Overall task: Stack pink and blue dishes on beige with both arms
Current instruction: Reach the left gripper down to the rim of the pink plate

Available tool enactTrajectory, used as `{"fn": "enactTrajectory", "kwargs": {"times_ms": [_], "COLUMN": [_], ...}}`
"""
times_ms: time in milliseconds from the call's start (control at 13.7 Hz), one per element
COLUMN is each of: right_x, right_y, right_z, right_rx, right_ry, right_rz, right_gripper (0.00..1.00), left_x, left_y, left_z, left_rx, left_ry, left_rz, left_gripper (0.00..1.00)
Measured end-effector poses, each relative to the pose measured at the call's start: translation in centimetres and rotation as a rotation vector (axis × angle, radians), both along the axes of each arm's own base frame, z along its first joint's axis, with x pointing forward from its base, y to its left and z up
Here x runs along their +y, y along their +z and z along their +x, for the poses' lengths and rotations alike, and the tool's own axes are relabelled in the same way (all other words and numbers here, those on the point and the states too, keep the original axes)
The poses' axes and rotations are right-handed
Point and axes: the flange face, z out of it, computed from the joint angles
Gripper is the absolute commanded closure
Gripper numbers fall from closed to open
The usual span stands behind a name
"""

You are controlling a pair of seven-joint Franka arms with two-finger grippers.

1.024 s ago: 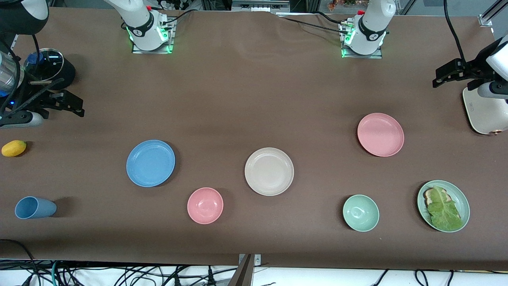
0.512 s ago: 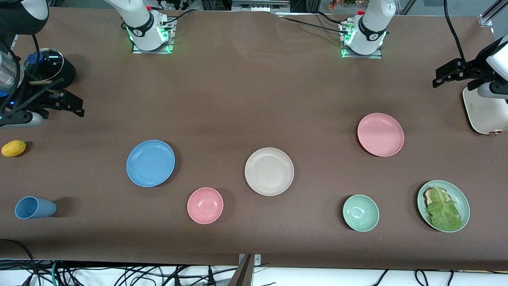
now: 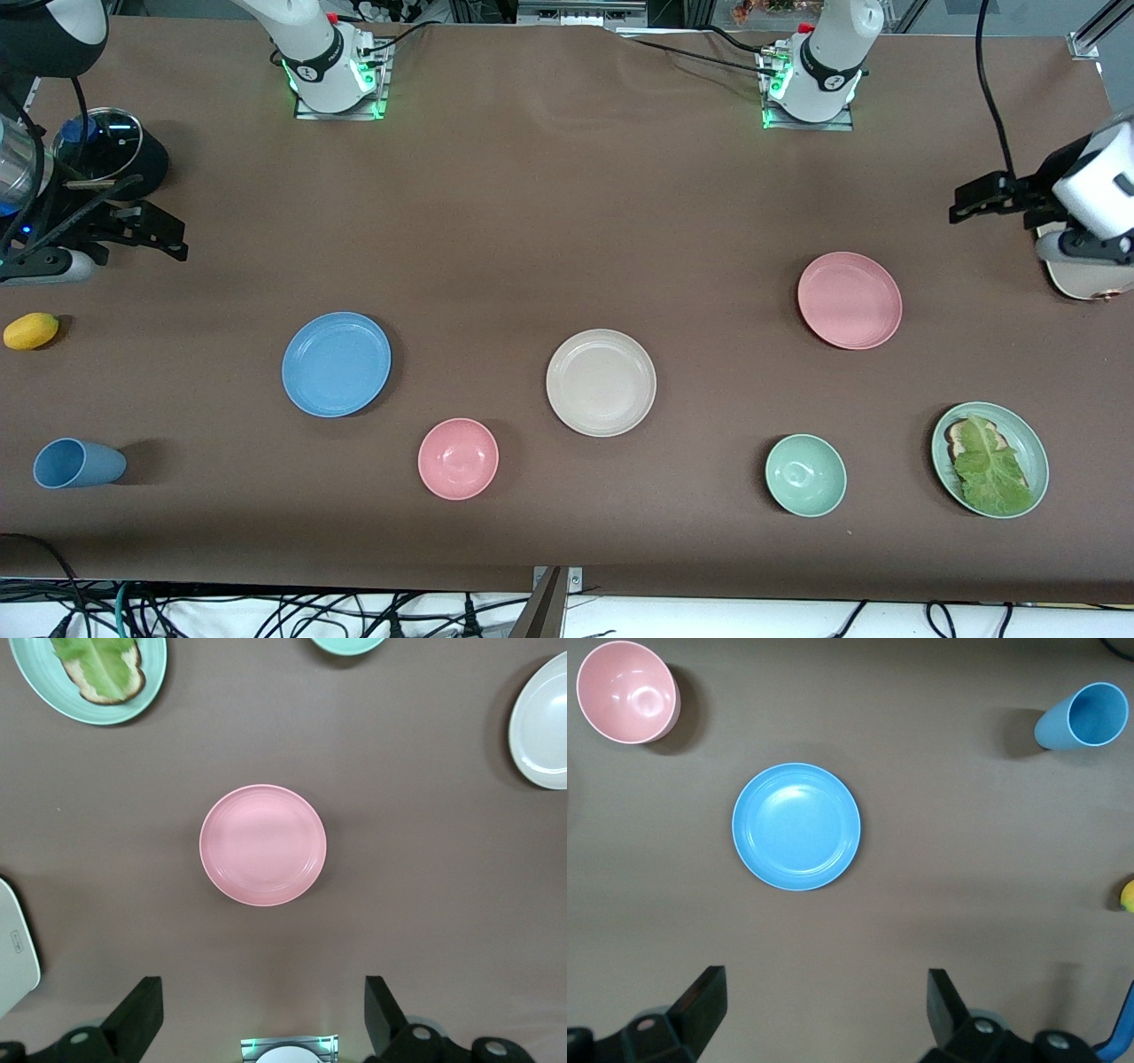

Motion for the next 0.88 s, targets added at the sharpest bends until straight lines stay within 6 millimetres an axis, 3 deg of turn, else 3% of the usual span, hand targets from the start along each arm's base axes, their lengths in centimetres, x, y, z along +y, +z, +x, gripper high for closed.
{"fn": "enactTrajectory", "kwargs": {"times_ms": [293,585,878], "right_x": [0.0,-0.2,-0.8], "right_y": [0.0,0.0,-0.1], "right_z": [0.0,0.0,0.0], "right_rx": [0.000,0.000,0.001], "right_ry": [0.000,-0.003,-0.014], "right_rz": [0.000,0.000,-0.002], "right_gripper": [0.00,0.00,0.00], "left_x": [0.0,-0.4,-1.0], "left_y": [-6.3,-10.7,-17.5], "left_z": [3.5,6.5,8.9], "left_rx": [0.047,0.018,0.026], "left_ry": [0.002,-0.002,-0.010], "left_rz": [0.008,0.014,0.021], "left_gripper": [0.00,0.00,0.00]}}
